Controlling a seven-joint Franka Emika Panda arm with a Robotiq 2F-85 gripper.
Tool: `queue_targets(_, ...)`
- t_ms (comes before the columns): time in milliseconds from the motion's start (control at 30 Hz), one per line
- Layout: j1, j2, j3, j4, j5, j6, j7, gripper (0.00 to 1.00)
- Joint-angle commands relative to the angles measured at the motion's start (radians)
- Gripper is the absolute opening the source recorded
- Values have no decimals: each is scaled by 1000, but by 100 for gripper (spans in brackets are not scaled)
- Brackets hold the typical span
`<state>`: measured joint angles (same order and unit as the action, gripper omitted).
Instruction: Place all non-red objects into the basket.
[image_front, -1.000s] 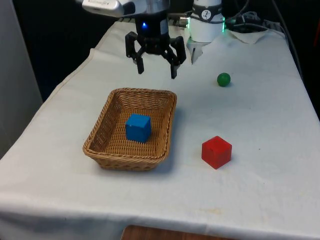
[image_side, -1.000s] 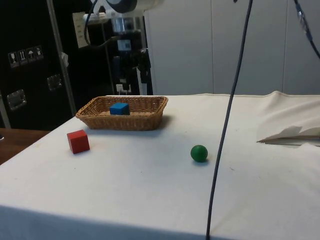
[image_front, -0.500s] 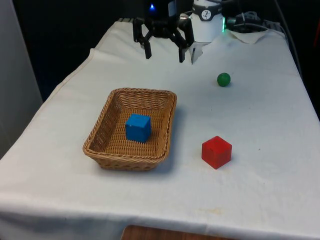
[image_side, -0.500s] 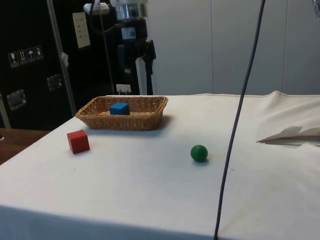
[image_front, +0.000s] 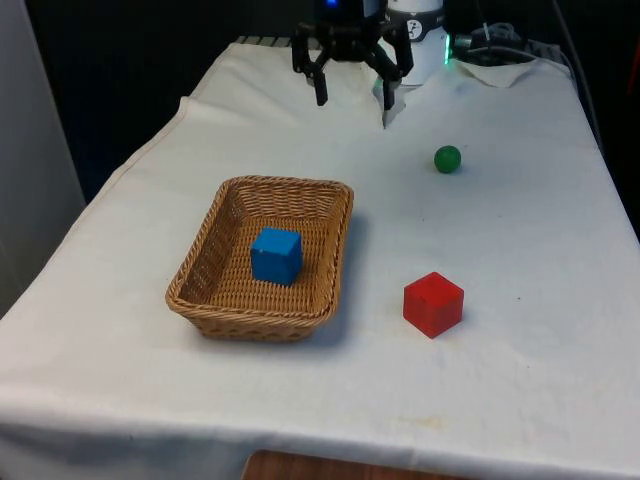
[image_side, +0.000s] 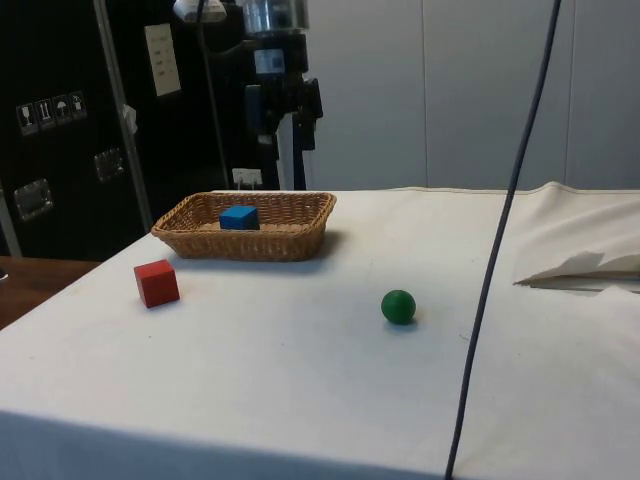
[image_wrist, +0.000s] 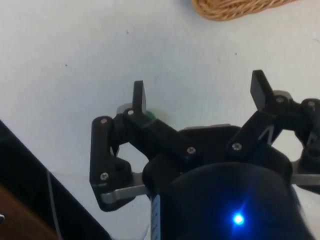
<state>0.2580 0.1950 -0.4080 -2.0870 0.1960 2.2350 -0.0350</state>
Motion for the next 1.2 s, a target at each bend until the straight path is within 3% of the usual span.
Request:
queue_targets(0,7,-10,3,-16,-11,24,19,100)
queue_targets(33,0,-4,3,-6,0,7,2,100)
queue_targets(67,8,-13,6,-20,-13,29,23,100)
queue_targets(333,9,-54,27,-83,-28,79,43,100)
queue_targets(367,2,-39,31,-65,-8,60,26,100)
queue_targets(400,9,-60,29,-92,-30,86,45,100)
queue_targets(633,7,-115,48,-164,-62,132,65,100)
queue_targets(667,3,-109,50,-157,-45,119,49,100)
queue_targets(933,7,-162,74,-221,-104,150,93,100)
queue_targets(967,3,-157,77,-213,-87,136,77,100)
queue_targets(1167,6,-192,98,-261,-118,156,99,100)
